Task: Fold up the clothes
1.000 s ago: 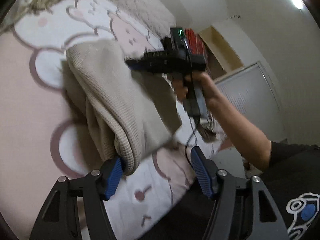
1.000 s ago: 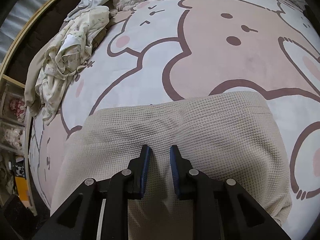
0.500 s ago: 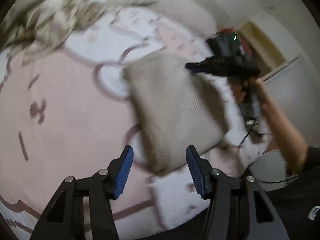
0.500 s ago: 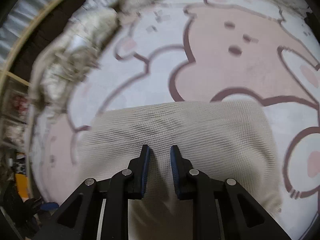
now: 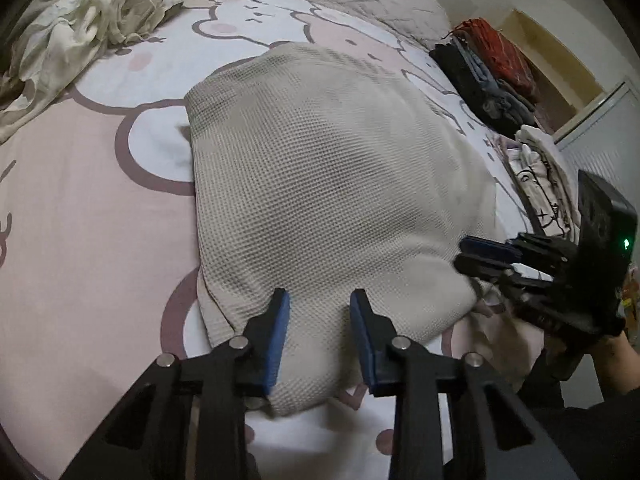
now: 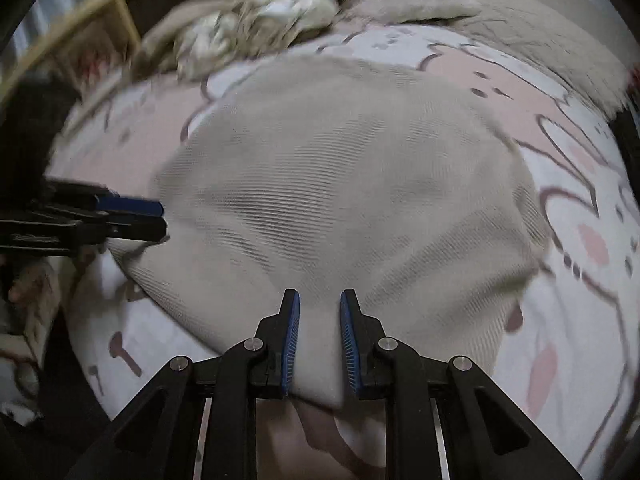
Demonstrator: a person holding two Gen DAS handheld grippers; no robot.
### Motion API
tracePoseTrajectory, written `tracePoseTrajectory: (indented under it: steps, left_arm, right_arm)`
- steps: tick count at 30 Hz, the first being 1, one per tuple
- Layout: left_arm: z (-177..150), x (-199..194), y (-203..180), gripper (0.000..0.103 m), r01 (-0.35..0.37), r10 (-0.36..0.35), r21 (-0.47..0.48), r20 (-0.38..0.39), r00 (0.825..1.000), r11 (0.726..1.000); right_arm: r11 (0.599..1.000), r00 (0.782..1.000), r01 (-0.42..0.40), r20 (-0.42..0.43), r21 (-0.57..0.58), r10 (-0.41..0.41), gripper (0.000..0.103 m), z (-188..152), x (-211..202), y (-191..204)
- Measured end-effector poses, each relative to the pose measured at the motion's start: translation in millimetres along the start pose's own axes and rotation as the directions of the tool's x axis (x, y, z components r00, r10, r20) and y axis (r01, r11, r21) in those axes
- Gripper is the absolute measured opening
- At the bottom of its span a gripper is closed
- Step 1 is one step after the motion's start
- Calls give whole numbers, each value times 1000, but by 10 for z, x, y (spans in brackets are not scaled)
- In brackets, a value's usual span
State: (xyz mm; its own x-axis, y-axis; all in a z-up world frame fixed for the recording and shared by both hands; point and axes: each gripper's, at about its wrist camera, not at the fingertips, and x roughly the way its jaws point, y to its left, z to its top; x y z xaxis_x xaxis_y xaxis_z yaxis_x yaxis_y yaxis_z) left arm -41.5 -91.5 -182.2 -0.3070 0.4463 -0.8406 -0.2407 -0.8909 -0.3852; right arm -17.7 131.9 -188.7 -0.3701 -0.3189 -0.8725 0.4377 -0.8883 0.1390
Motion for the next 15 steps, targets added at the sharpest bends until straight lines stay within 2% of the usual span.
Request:
tracePoseTrajectory:
  steps: [3, 6, 8, 12, 15]
  left_arm:
    - [-5, 22, 3, 31, -10, 10, 24, 4, 1000, 1000]
    - [-22, 32, -66, 31, -40, 40, 67, 9, 999, 997]
    - [14, -14, -99, 31, -52, 52, 54, 3, 999, 997]
    - [280, -189, -180, 31, -69, 67, 42, 62, 996, 997]
    - [552, -107, -208, 32, -54, 52, 25, 64, 997, 998]
  right_arm:
    - [994, 1000, -29, -5, 105, 30, 19, -108, -112, -321]
    - [990, 999, -26, -18, 138, 29, 17, -226, -153, -512]
    - [990, 1000, -23, -14, 141, 26, 17, -243, -144, -515]
    - [988, 1000, 9, -9, 152, -8, 17, -267, -78, -461]
    - [980, 1000, -18, 10, 198, 17, 18, -300, -91, -516]
